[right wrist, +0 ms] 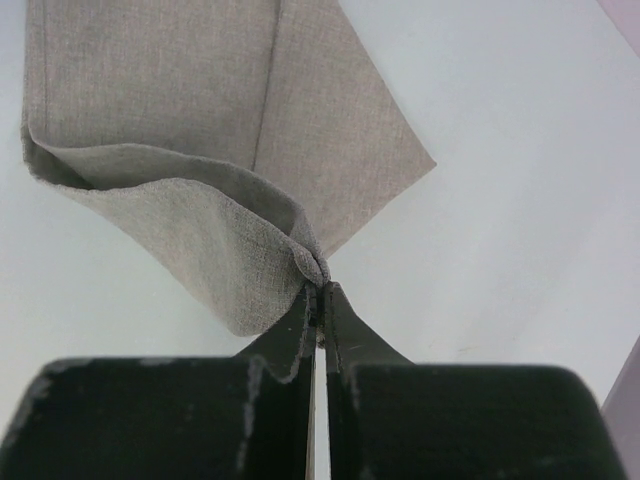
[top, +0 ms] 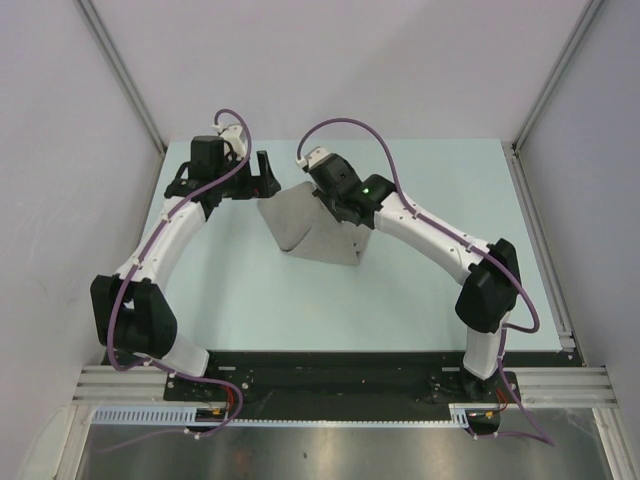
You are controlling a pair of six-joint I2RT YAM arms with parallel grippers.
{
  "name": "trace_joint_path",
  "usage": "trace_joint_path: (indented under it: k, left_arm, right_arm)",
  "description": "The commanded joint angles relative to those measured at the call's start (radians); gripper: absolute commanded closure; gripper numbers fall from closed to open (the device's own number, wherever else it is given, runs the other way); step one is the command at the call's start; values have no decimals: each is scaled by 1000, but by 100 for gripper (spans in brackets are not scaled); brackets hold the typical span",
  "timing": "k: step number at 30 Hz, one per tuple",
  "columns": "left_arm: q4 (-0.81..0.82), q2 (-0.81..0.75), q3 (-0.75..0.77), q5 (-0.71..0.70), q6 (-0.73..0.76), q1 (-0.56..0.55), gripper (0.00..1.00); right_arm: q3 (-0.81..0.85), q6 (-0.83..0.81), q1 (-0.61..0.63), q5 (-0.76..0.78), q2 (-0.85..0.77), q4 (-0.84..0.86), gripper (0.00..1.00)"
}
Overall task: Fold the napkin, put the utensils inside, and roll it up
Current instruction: Fold the napkin
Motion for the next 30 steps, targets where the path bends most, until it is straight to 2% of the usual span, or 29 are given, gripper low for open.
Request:
trace_joint_path:
  k: [1, 10, 17, 30]
  left_arm:
    - [19, -36, 18, 20, -17, 7, 0]
    - [20, -51, 20, 23, -17, 13, 0]
    - [19, -54, 20, 19, -15, 21, 0]
    - [19, -47, 20, 17, -17, 24, 0]
  right_arm:
    - [73, 17, -9, 59, -35, -27, 100]
    - [123, -11, -68, 27, -2, -21, 100]
    - [99, -20, -138, -13, 44, 18, 100]
    - [86, -58, -268, -210, 196, 133, 100]
